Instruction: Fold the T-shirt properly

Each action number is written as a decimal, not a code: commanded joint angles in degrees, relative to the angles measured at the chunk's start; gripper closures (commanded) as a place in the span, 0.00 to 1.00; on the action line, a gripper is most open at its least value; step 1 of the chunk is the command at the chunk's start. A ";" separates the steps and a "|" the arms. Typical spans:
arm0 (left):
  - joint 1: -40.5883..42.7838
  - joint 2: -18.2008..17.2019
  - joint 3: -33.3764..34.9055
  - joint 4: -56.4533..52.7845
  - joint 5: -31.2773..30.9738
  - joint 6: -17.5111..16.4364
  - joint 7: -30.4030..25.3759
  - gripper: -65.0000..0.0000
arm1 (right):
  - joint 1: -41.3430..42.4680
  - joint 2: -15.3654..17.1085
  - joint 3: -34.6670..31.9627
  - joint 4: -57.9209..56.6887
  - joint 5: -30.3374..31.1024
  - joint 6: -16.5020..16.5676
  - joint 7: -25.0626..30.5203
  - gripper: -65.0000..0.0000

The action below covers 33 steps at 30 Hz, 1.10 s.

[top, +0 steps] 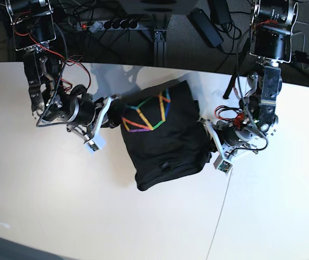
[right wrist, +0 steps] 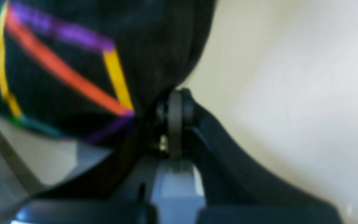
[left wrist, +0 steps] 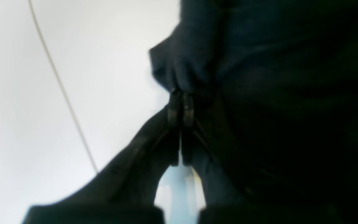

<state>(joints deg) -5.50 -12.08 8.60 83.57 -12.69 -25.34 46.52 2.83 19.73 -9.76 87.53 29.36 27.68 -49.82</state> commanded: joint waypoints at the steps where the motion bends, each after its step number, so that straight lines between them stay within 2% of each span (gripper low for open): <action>1: -1.25 -0.13 0.11 0.37 -0.39 -0.39 -0.68 1.00 | -0.76 0.61 0.09 1.57 0.28 0.83 -1.44 1.00; 7: -1.49 0.07 4.00 0.35 -0.35 -0.37 -2.21 1.00 | -4.44 0.39 0.15 5.68 2.21 0.85 -1.42 1.00; 10: -1.49 1.44 5.97 0.35 -0.07 -0.39 -2.36 1.00 | -4.59 0.09 0.15 6.38 2.80 0.87 -1.44 1.00; 13: -1.53 2.71 5.97 0.35 1.14 -0.35 -2.21 1.00 | -4.37 0.13 0.17 6.88 2.05 0.85 -1.44 1.00; 21: -5.07 2.43 5.53 0.90 0.98 0.04 0.57 1.00 | -4.26 0.15 3.02 6.99 1.73 0.85 -1.33 1.00; 24: -5.57 1.01 4.28 3.87 0.96 0.31 1.90 1.00 | -4.28 0.31 6.10 7.56 1.70 0.85 -1.29 1.00; 27: -3.76 -2.14 2.73 9.57 0.92 0.79 3.50 1.00 | -4.35 0.28 10.32 8.52 1.70 0.92 -1.84 1.00; 31: 3.45 -6.23 0.98 18.49 0.94 2.51 3.58 1.00 | -4.61 0.59 14.53 9.33 3.93 1.07 -5.88 1.00; 33: 7.54 -7.61 -0.61 22.60 0.92 3.67 4.39 1.00 | -5.09 1.75 15.72 9.35 6.23 1.07 -6.99 1.00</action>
<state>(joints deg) 3.51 -18.96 8.56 105.08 -11.64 -22.28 52.23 -2.81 20.51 5.30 95.79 34.74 27.77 -57.67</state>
